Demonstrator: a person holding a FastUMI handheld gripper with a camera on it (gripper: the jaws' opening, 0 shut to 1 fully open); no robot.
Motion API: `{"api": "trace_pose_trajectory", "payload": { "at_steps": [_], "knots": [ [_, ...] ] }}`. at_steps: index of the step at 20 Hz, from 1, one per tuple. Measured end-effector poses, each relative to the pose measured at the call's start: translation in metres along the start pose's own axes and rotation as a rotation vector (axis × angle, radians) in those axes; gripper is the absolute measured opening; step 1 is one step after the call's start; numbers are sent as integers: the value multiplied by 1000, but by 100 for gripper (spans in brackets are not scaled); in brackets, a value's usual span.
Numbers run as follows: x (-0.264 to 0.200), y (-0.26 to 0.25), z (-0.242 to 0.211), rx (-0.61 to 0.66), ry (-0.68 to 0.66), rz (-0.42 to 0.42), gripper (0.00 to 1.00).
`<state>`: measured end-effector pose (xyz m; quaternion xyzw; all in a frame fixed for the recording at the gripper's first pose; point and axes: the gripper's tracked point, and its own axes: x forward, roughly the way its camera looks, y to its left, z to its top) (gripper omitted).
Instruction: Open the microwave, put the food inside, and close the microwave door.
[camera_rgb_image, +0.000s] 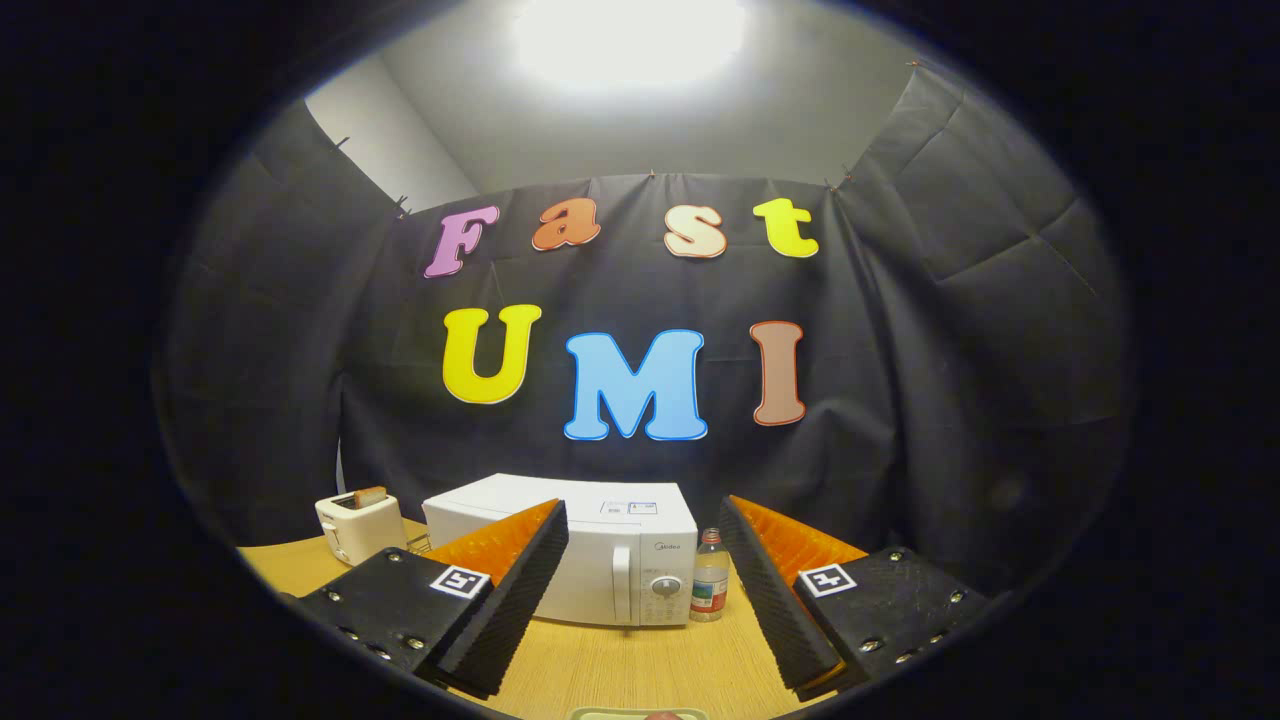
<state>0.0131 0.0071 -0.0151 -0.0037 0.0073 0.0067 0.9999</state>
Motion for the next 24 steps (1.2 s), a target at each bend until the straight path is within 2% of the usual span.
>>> {"api": "trace_pose_trajectory", "payload": {
  "at_steps": [8,14,24],
  "knots": [
    [3,-5,-13,13,16,-13,97],
    [14,7,-30,0,43,29,97],
    [68,24,-66,8,68,84,97]
  ]
}}
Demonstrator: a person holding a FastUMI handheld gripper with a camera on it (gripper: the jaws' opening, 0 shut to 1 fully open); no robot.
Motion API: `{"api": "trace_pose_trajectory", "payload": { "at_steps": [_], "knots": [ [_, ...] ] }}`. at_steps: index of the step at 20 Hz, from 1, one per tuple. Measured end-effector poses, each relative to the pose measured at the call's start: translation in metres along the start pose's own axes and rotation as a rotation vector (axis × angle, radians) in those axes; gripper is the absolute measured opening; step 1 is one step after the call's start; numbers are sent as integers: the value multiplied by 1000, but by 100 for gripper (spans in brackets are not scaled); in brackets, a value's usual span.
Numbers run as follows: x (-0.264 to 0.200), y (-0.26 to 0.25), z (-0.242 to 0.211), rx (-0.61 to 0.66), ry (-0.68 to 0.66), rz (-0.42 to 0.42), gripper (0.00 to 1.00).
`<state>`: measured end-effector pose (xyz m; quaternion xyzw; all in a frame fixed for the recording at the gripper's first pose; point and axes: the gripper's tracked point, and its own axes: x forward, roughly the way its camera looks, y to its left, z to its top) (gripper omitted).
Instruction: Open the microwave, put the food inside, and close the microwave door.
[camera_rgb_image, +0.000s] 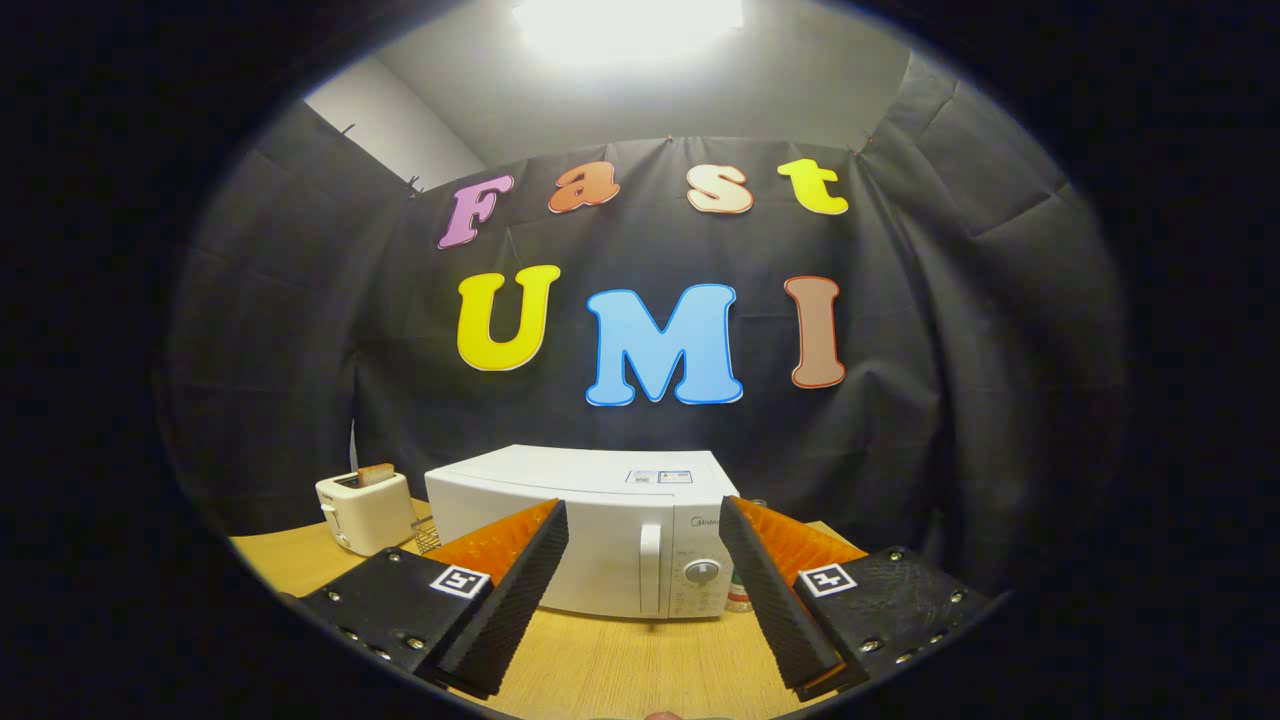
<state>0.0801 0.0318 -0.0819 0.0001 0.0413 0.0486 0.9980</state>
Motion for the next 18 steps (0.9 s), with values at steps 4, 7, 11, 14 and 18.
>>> {"api": "trace_pose_trajectory", "payload": {
  "at_steps": [4,7,11,14,18],
  "knots": [
    [35,-3,-18,-29,13,3,97],
    [60,-5,-40,-29,53,2,97],
    [88,-7,-75,-33,112,5,97],
    [105,-9,-96,-36,148,4,97],
    [123,-6,-124,-5,210,9,97]
  ]
}}
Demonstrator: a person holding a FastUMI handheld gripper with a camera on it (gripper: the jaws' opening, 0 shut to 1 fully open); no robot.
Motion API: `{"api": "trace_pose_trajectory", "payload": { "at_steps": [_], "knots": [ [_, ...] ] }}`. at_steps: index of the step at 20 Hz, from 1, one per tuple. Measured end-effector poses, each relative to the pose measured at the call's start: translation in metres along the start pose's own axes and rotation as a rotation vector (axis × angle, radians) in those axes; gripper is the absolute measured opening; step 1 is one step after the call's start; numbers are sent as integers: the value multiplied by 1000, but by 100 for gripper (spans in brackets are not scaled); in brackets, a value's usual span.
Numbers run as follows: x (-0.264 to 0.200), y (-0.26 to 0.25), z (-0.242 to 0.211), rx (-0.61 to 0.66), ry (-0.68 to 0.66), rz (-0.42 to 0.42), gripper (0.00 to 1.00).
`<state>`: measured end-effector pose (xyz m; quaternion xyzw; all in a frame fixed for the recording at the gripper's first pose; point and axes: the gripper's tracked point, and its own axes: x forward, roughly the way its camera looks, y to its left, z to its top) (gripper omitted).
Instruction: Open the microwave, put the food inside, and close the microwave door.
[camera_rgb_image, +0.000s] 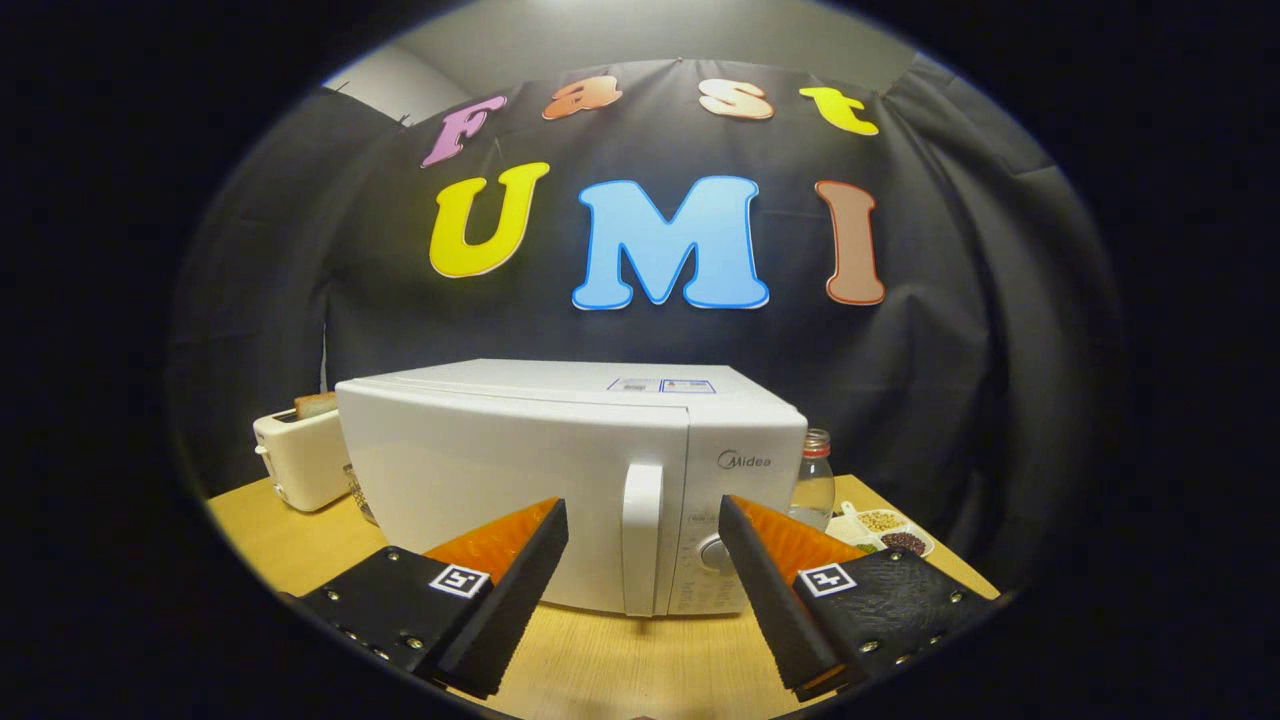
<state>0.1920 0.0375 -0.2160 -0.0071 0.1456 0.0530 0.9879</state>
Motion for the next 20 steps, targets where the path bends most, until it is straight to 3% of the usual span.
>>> {"api": "trace_pose_trajectory", "payload": {
  "at_steps": [4,7,8,10,13,15,17,18,19,20],
  "knots": [
    [17,4,-18,22,48,8,97],
    [24,0,-29,16,87,-4,81],
    [24,1,-29,17,97,-4,81],
    [30,-5,-29,5,95,-29,62],
    [40,-4,-33,15,124,-27,58],
    [40,0,-31,9,129,-31,35],
    [39,1,-30,-16,133,-54,26],
    [42,3,-29,-12,135,-58,26],
    [39,1,-31,-11,143,-54,17],
    [39,2,-31,-4,156,-49,17]
  ]
}}
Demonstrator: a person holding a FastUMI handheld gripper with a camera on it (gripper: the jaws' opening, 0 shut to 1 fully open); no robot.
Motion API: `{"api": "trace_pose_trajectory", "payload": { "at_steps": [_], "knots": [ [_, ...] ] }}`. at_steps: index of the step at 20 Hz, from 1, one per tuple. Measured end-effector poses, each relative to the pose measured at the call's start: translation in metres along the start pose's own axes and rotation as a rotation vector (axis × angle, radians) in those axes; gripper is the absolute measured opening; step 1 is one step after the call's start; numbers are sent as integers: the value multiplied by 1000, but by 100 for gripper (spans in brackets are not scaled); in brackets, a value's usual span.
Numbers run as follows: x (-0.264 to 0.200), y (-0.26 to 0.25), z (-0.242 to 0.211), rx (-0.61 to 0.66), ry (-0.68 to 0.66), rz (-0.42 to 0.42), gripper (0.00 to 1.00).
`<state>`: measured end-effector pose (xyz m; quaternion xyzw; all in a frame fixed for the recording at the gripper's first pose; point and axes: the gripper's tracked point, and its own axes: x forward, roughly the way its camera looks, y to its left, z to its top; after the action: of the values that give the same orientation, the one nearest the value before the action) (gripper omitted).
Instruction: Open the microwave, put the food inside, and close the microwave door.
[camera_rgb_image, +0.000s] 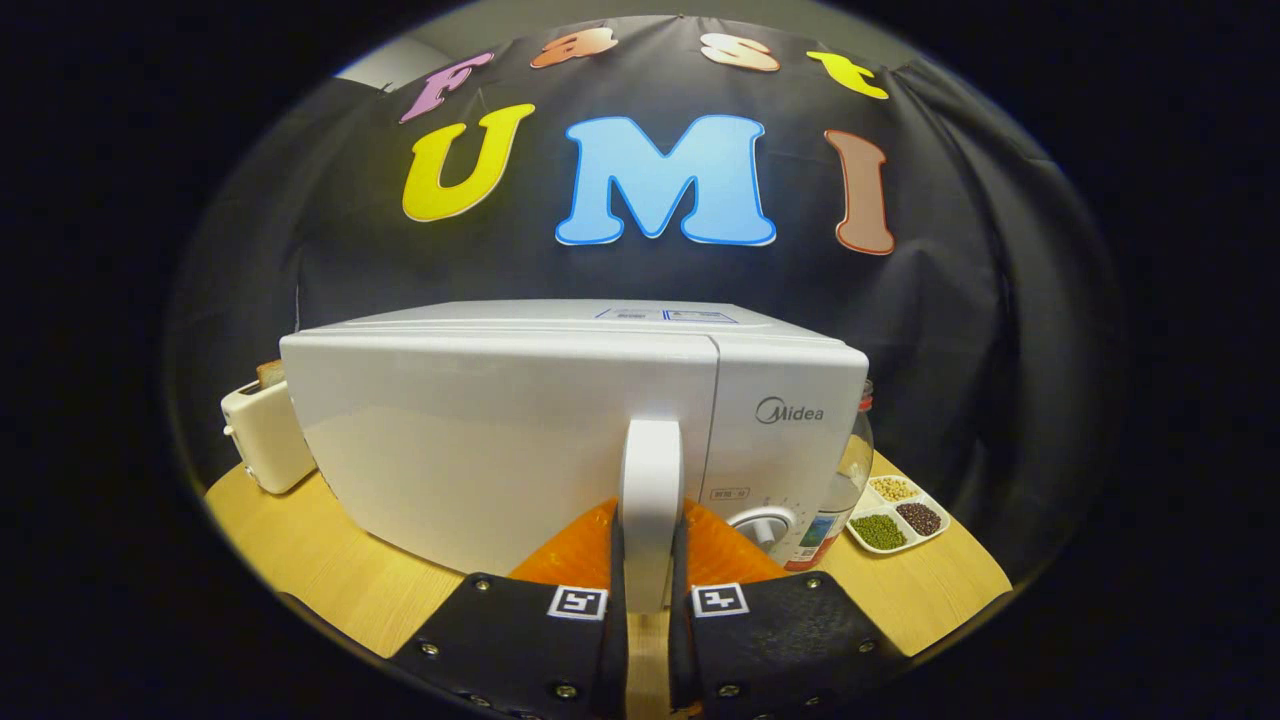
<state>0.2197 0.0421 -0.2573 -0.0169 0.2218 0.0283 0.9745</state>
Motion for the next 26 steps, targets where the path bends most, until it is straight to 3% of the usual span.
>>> {"api": "trace_pose_trajectory", "payload": {
  "at_steps": [8,9,13,16,22,26],
  "knots": [
    [-8,3,2,-5,13,-15,17],
    [-5,0,0,-16,17,-27,6],
    [-7,1,0,-33,28,-38,6],
    [-32,6,-8,-73,7,-44,6],
    [-83,28,-23,7,33,-16,6],
    [-122,54,-35,46,60,56,18]
  ]
}}
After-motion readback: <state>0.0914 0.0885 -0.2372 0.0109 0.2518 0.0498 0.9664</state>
